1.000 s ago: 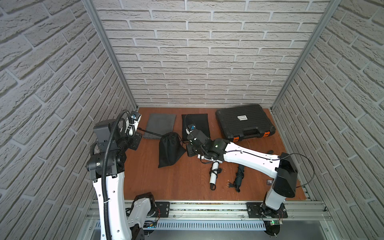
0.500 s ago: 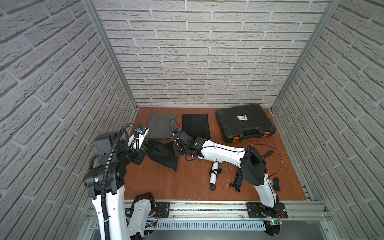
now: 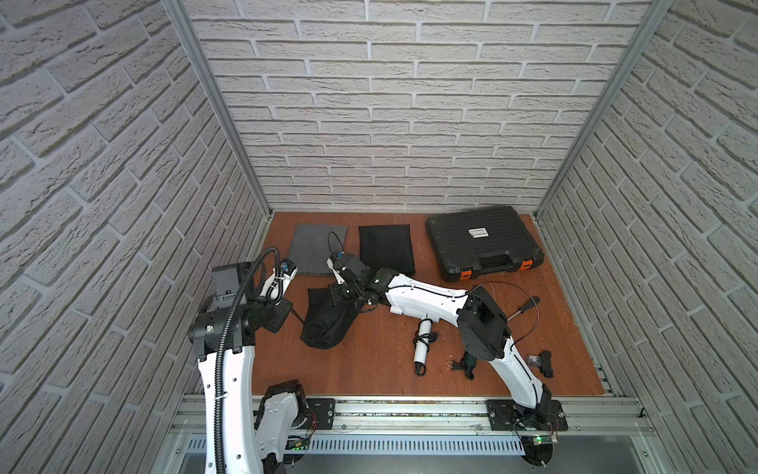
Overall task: Pack away hair dryers
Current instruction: Place the drawstrings on both sides at the center of the board.
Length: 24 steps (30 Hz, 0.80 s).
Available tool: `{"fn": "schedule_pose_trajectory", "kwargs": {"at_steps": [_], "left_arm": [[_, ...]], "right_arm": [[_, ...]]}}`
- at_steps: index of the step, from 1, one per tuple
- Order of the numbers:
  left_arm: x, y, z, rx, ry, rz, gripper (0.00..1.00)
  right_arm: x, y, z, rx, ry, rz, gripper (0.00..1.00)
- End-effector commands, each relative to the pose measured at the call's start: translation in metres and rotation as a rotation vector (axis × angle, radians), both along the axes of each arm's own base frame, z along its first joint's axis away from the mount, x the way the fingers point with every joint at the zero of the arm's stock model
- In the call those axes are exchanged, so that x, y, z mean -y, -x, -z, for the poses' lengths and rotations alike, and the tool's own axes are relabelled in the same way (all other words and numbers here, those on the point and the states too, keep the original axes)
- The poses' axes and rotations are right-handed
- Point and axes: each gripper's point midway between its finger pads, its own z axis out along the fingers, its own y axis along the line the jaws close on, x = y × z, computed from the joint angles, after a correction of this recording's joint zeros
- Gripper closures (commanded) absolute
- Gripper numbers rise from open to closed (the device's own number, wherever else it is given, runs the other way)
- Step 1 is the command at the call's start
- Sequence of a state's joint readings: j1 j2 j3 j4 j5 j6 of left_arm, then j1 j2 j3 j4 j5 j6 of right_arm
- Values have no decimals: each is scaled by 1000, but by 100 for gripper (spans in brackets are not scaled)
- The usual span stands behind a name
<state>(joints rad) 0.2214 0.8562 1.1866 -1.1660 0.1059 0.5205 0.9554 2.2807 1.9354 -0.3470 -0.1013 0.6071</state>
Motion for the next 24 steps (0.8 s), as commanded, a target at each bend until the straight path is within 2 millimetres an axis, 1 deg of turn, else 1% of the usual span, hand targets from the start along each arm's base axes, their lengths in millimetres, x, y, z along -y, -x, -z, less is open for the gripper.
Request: {"fn": "schedule_pose_trajectory", "kwargs": {"at_steps": [1, 4, 6, 8, 12, 13, 15, 17, 19, 21, 24], "left_arm": [[-33, -27, -14, 87, -133, -108, 100], [-41, -33, -15, 75, -151, -138, 100], [-35, -31, -13, 51, -119, -115, 100], [-30, -29, -11, 41, -94, -98, 100], [-13, -19, -6, -4, -41, -26, 99], [-8, -17, -5, -15, -29, -3, 94], [0, -14, -3, -31, -16, 36, 81], [5, -14, 0, -51, -16, 75, 70], [8, -19, 3, -71, -31, 94, 61], [14, -26, 6, -92, -39, 120, 55], [23, -40, 8, -108, -44, 151, 44]], "right_arm": [[-5, 0, -15, 16, -42, -8, 97], [3, 5, -9, 5, -4, -20, 97], [8, 11, -5, -7, 29, -35, 94], [15, 14, 0, -17, 63, -39, 86], [27, 20, -1, -29, 107, -48, 70], [28, 22, -2, -32, 114, -53, 67], [32, 24, -8, -30, 121, -58, 63], [35, 26, -14, -33, 117, -60, 62], [38, 26, -22, -34, 117, -58, 61], [44, 26, -29, -36, 130, -49, 61], [59, 24, -40, -29, 154, -25, 61]]}}
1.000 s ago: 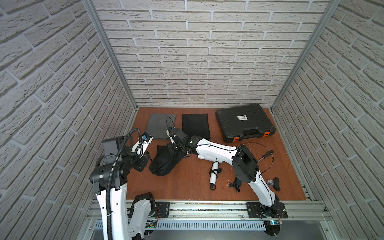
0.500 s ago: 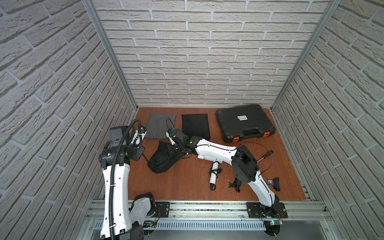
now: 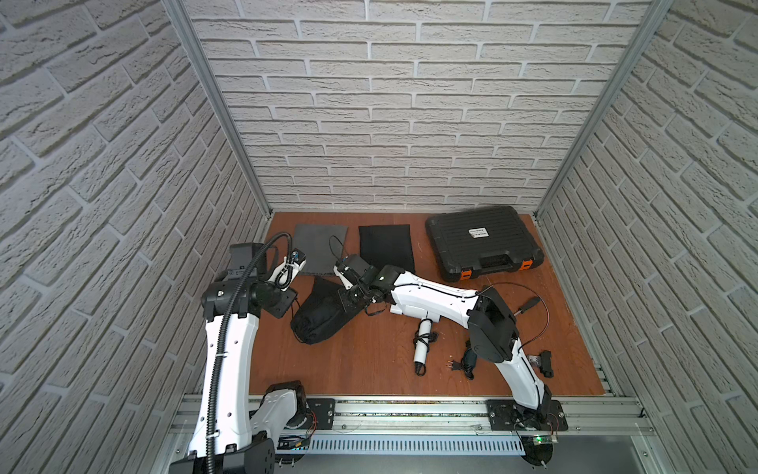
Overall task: Pack away hair dryers
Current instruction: Place the drawstrings on both sides at the center of the board, then pick up the hair dryer from the center of the board.
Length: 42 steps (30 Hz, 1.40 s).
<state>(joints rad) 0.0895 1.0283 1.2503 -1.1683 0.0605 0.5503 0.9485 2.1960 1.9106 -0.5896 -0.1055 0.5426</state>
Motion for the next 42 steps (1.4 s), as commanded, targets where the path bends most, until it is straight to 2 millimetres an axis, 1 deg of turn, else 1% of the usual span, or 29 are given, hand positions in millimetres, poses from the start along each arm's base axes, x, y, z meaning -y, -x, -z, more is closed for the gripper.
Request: {"fn": "schedule_pose_trajectory", "kwargs": {"at_steps": [1, 3, 5, 7, 8, 9, 10, 13, 16, 19, 22, 24, 26, 27, 30, 32, 35, 42], "left_arm": [[8, -16, -5, 11, -5, 24, 40], [14, -25, -5, 16, -4, 40, 30], [17, -33, 0, -2, -22, 53, 25], [22, -40, 5, -21, -30, 69, 23], [24, -43, 7, -23, -35, 78, 21], [25, -46, 7, -21, -40, 88, 20], [28, -50, 5, -15, -44, 95, 19], [32, -60, -11, 23, -32, 93, 15], [40, -68, -39, 73, 10, 73, 14], [54, -68, -63, 123, 75, 69, 14], [73, -61, -74, 161, 137, 89, 13], [86, -56, -74, 178, 165, 109, 11], [97, -51, -75, 199, 195, 122, 6], [101, -49, -75, 206, 215, 127, 2], [111, -44, -73, 208, 268, 136, 2], [114, -43, -69, 203, 282, 141, 2], [116, -42, -64, 195, 291, 141, 2], [119, -39, -70, 211, 300, 164, 2]], "right_arm": [[21, -3, -43, 48, -3, 25, 61], [35, -7, -50, 66, 18, 53, 61], [49, -10, -57, 68, 34, 78, 60], [65, -12, -63, 68, 61, 110, 51], [74, -13, -67, 69, 79, 126, 48], [82, -13, -67, 70, 100, 141, 46], [91, -11, -78, 83, 105, 156, 43], [120, -4, -80, 96, 157, 219, 39], [155, 10, -74, 77, 209, 306, 36], [186, 33, -59, 26, 231, 391, 32], [211, 59, -39, -36, 239, 474, 31], [222, 74, -28, -55, 258, 515, 30], [229, 87, -11, -92, 267, 547, 30], [227, 93, -2, -117, 260, 558, 30], [232, 108, 19, -172, 274, 618, 30], [230, 111, 25, -176, 260, 643, 30], [222, 112, 32, -206, 236, 669, 29], [213, 114, 49, -249, 204, 759, 27]]}}
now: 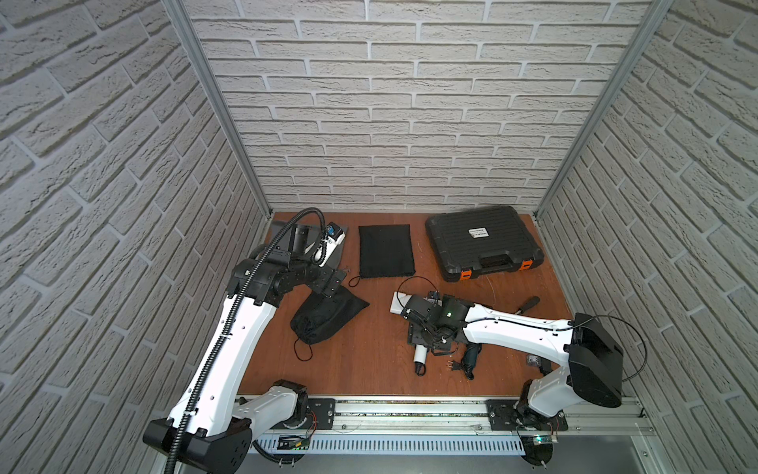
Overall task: Pack away hair dryers
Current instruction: Pick up the hair dryer from the center of the board.
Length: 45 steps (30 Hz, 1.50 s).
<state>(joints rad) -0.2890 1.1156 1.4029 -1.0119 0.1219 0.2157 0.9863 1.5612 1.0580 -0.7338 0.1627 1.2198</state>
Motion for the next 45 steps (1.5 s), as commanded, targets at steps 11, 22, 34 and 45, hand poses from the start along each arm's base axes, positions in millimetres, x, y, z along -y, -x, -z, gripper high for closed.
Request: {"fn": "schedule_pose_trajectory", "kwargs": {"at_steps": [11, 22, 34, 45], "left_arm": [[5, -4, -5, 62, 15, 21, 2], [7, -3, 2, 47, 21, 28, 2], [9, 2, 7, 31, 37, 38, 2], [12, 2, -8, 50, 55, 48, 2]], "right_arm": [[0, 3, 38, -67, 42, 143, 26], [4, -2, 60, -83, 102, 154, 32], [11, 11, 66, -116, 163, 60, 81], [-13, 13, 55, -71, 221, -137, 98]]}}
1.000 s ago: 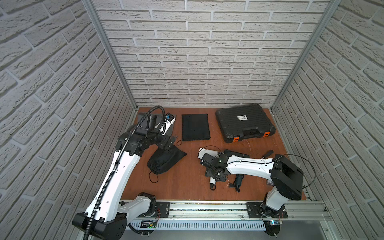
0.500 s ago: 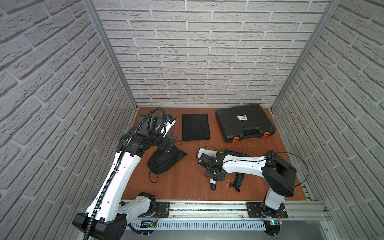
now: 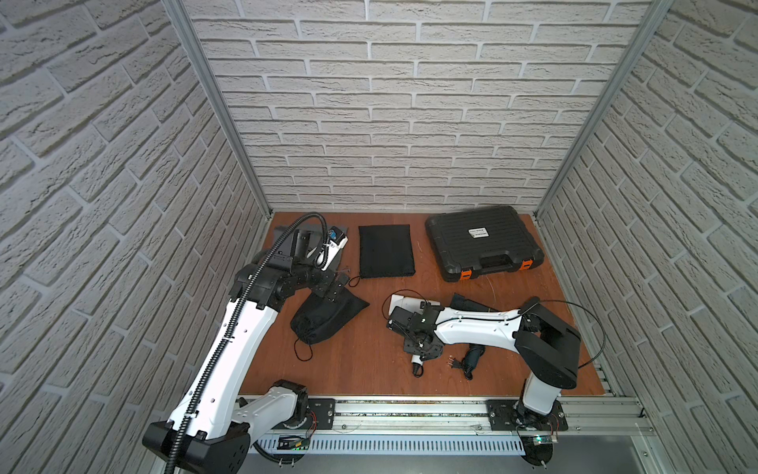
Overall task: Pack away hair dryers
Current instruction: Pick up the hair dryer from the center of the board.
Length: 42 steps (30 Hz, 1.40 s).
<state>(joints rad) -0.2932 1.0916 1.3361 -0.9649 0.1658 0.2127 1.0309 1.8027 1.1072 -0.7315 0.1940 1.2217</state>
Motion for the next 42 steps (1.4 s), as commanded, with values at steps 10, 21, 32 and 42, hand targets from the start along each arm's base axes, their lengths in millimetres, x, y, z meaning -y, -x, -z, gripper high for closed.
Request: {"fn": "schedule_pose_trajectory", "kwargs": {"at_steps": [10, 21, 32, 42], "left_arm": [[-16, -14, -48, 95, 26, -114, 2], [-8, -21, -85, -15, 255, -87, 2], [47, 13, -99, -252, 456, 257, 2], [63, 32, -94, -341, 454, 339, 2]], "right_arm": [[-26, -15, -47, 159, -58, -248, 98], [-40, -36, -123, 389, -130, -432, 98], [-57, -57, -239, 670, -50, -630, 98], [-51, -55, -288, 800, -43, -680, 98]]}}
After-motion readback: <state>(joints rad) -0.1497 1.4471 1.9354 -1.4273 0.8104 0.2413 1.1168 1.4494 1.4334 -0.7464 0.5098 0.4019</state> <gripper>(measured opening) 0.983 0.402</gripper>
